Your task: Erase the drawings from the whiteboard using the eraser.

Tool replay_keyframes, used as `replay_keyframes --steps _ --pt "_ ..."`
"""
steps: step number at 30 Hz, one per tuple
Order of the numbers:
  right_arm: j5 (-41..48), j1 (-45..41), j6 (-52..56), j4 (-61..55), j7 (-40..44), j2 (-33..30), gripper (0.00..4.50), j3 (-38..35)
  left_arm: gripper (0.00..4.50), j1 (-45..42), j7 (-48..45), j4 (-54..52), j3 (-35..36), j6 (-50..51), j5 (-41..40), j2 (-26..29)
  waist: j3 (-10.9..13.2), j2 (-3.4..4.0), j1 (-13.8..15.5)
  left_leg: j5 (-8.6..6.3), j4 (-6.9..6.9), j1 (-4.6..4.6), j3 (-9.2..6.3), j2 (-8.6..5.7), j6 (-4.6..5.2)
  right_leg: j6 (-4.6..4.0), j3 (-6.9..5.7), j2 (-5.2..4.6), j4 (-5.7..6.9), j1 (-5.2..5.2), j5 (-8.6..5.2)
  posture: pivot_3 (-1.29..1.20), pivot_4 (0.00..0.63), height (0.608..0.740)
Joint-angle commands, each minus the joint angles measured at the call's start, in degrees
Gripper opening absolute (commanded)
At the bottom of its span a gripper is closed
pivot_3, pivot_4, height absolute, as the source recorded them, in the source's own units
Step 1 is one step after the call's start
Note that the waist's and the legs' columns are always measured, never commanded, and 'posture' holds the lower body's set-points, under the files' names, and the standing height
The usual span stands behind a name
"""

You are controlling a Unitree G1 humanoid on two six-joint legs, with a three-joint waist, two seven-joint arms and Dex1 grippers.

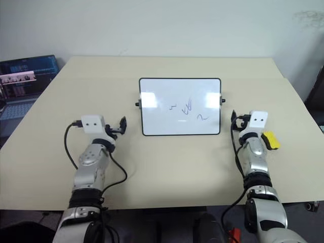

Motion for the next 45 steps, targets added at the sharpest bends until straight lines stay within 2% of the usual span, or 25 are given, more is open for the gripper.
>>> replay_keyframes --steps 1,14,20,24,35,40,45 --pt "0.2 -1.8 -0.1 -1.6 0.6 -0.3 4.48 -0.1 4.50 -0.2 0.6 -1.8 1.1 -2.3 -0.8 -0.1 0.0 0.00 0.0 0.00 0.00 0.00 0.00 0.00 0.00 0.00 0.00 0.00 0.00 0.00 0.00 0.00 0.150 0.740" --pt "1.1 0.2 -1.4 -1.3 1.3 -0.6 4.48 -1.6 4.50 -0.8 0.3 -1.5 0.1 -1.8 -0.3 -0.4 0.0 0.00 0.1 0.00 0.00 0.00 0.00 0.00 0.00 0.00 0.00 0.00 0.00 0.00 0.00 0.00 0.150 0.740" --pt "2.2 4.6 1.3 -9.4 0.9 -1.6 4.48 -2.7 4.50 -0.7 -0.7 -1.8 0.7 -2.1 -0.2 1.1 0.0 0.01 0.1 0.00 0.01 -0.01 0.00 0.00 0.00 0.00 0.00 0.00 0.00 0.00 0.00 0.00 0.150 0.740" --pt "2.2 5.0 1.1 -7.4 2.6 -3.1 4.48 -2.9 4.50 -1.4 -0.6 1.0 0.5 -3.3 0.2 1.1 0.0 0.00 0.1 0.00 0.02 0.03 0.01 0.00 0.00 0.00 0.00 0.00 0.02 0.02 0.00 0.00 0.150 0.740" --pt "2.6 5.7 2.8 -11.3 1.5 -2.7 4.48 -2.8 4.50 -2.6 -1.4 1.2 -0.8 -2.8 -0.1 0.5 0.0 0.00 0.1 0.00 0.01 0.02 0.01 0.00 0.00 0.00 0.00 0.00 0.00 0.03 0.00 0.00 0.150 0.740" --pt "3.0 6.1 4.6 -13.7 2.0 -3.1 4.48 -3.0 4.50 -2.8 -5.4 -0.3 -0.5 -0.7 -1.2 3.1 0.0 0.00 0.1 0.00 0.01 0.02 0.01 0.00 0.00 0.00 0.00 0.00 0.01 0.03 0.00 0.00 0.150 0.740" --pt "5.3 7.8 12.5 -20.5 5.5 -5.6 4.48 -3.2 4.50 -3.6 -15.3 -4.1 0.4 6.7 -6.6 9.3 0.0 0.01 0.1 0.00 0.01 0.00 0.01 0.00 0.00 0.00 0.00 0.00 0.01 0.02 0.00 0.00 0.150 0.740"
